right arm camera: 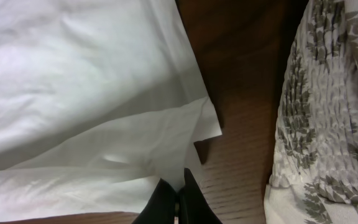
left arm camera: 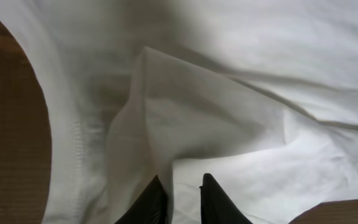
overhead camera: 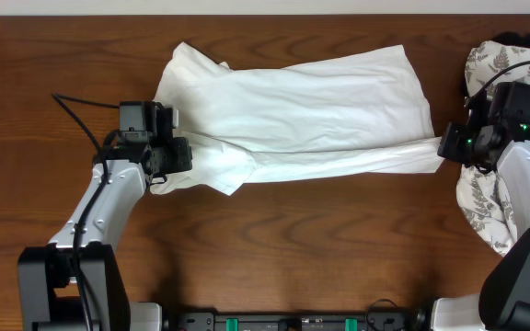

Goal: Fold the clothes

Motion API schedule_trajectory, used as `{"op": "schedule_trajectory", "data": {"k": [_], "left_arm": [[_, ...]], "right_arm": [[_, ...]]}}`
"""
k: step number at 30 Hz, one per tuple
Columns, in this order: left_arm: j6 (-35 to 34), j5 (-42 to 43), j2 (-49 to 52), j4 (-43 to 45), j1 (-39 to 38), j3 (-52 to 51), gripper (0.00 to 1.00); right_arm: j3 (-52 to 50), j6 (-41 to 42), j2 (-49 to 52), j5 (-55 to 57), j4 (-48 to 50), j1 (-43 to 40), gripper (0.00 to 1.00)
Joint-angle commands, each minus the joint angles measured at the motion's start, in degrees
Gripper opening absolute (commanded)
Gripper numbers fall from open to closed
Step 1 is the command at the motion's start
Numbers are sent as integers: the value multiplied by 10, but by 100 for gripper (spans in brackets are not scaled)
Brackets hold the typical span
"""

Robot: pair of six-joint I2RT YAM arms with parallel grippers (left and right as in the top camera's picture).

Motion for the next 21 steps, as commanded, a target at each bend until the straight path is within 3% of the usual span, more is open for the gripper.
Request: {"op": "schedule_trajectory", "data": {"k": [1,5,8,21], "left_arm": [[10,-9,3,0,-1,-1,20],[10,-12,3,-4,-1,-1,19],[10,-16,3,-5,-1,-1,6],[-4,-21,2,15,-1,10,6]], "right_arm": [[-2,8,3,-1,0,-2,1],[-2,8,3,-1,0,-2,1],[-2,8,3,-1,0,-2,1],[-2,8,3,-1,0,-2,1]]}}
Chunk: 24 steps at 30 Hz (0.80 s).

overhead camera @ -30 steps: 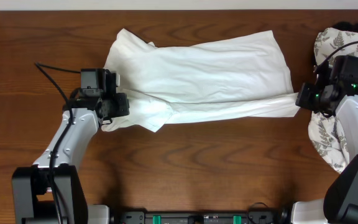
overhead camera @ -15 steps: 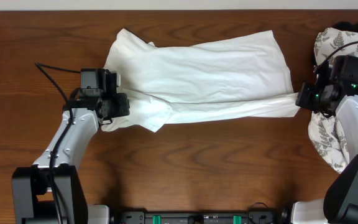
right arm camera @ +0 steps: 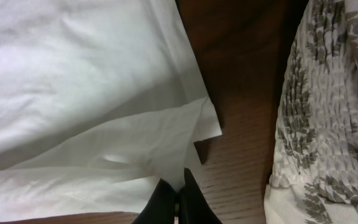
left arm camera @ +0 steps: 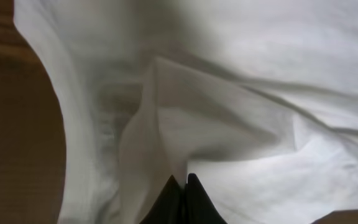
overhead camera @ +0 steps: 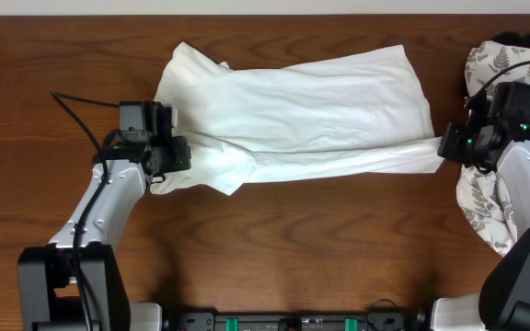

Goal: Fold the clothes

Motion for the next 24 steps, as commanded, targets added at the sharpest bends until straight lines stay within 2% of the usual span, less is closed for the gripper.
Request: {"op": "schedule_trajectory", "data": {"k": [1,24], "left_arm": [[-16,-2,2,5,-1,15,7],[-35,-3,23,115,-1,30,6]], "right_arm": [[-2,7,3,-1,0,-2,1],[-2,7,3,-1,2,-2,1]]}}
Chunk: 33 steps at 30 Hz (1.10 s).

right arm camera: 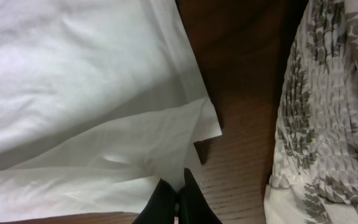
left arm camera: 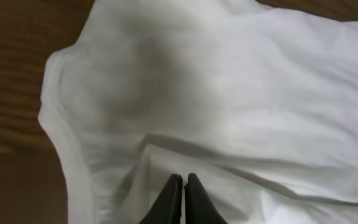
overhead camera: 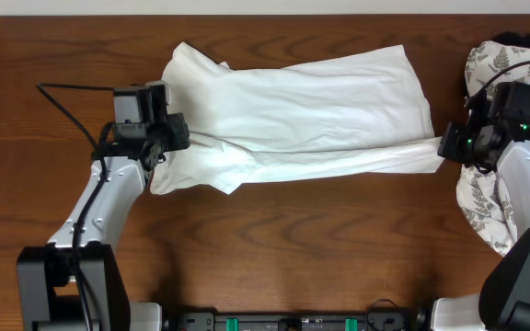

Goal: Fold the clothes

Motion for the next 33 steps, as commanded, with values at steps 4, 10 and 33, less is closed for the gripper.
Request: {"op": "schedule_trajectory", "data": {"k": [4,10,33], "left_arm": [[-2,-31,28,9,-1,12,6],[-1,-41,28,-80,-2,59,6],[17,-122,34,-355,-165,148,7]], "right_arm": [[-2,8,3,-1,-2,-2,1],[-3,8,3,-1,-2,-2,1],[-4,8,3,-1,6,-2,1]]}}
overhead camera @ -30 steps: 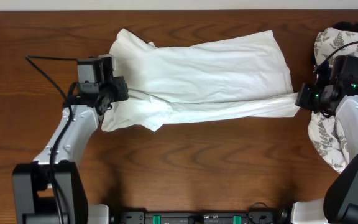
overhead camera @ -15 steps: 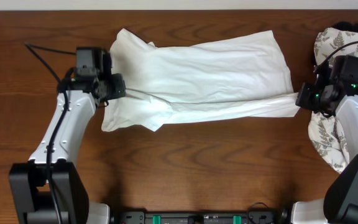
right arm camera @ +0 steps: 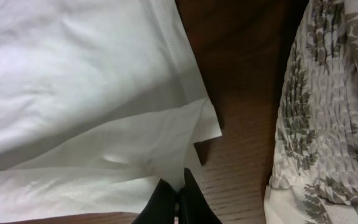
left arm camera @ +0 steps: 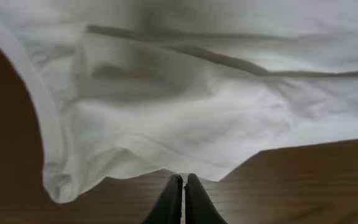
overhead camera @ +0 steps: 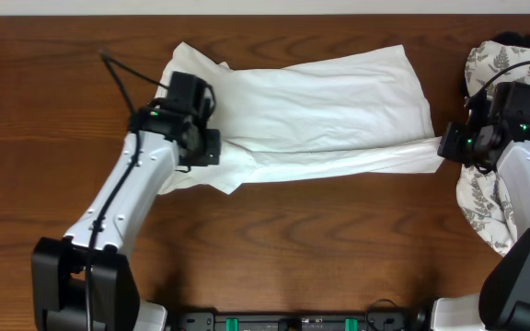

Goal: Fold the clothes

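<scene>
A white shirt (overhead camera: 320, 101) lies spread across the far half of the brown table (overhead camera: 274, 248). My left gripper (overhead camera: 205, 147) is over the shirt's left part, its arm reaching in from the front left. In the left wrist view my left gripper (left arm camera: 184, 181) is shut, with the white shirt's edge (left arm camera: 166, 143) meeting its tips above bare wood. My right gripper (overhead camera: 447, 145) is shut on the shirt's near right corner. The right wrist view shows my right gripper (right arm camera: 181, 182) pinching that corner (right arm camera: 197, 137).
A white garment with a grey leaf print (overhead camera: 513, 83) is heaped at the table's right edge, just beyond my right gripper; the leaf-print garment (right arm camera: 319, 118) also fills the right side of the right wrist view. A dark item (overhead camera: 523, 39) lies behind it.
My left gripper, still shut, has moved right from the shirt's left edge to over its left part, and its wrist has turned. The right gripper has not moved.
My left gripper stood open around a fold at the shirt's left side. Then it was shut on that fold. Then it was farther back at the left edge, and now it is farther right over the shirt. My right gripper held the right corner throughout.
</scene>
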Motion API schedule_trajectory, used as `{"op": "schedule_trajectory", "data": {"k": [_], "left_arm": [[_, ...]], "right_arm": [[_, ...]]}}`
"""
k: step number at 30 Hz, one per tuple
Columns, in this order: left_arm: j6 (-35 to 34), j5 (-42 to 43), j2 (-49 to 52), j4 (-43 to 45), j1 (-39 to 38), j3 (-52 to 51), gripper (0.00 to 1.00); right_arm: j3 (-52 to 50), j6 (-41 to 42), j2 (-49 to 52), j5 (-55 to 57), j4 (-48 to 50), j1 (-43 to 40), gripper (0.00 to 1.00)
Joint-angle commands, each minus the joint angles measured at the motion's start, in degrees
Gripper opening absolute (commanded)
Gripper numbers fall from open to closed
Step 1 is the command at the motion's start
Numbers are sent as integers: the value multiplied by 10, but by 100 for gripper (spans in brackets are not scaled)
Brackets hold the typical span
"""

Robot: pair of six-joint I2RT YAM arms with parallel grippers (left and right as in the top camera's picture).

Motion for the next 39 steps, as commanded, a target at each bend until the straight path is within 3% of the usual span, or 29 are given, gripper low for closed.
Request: {"op": "schedule_trajectory", "data": {"k": [1,4,8,10,16,29,39], "left_arm": [[16,-39,8,11,-20,-17,7],[32,-71,9,36,-34,-37,13],[50,-71,10,73,-50,-64,15],[62,-71,10,89,-58,-77,23],[104,-71,10,128,-91,-120,33],[163,-71,10,167,-142,-156,36],[172,-106,14,230,-151,-193,45]], "right_arm": [[-3,8,3,-1,4,-2,1],[-3,8,3,-1,6,-2,1],[-3,8,3,-1,10,-2,1],[-3,8,3,-1,12,-2,1],[-3,8,3,-1,10,-2,2],[-3,8,3,-1,10,-2,1],[-3,8,3,-1,12,-2,1]]}}
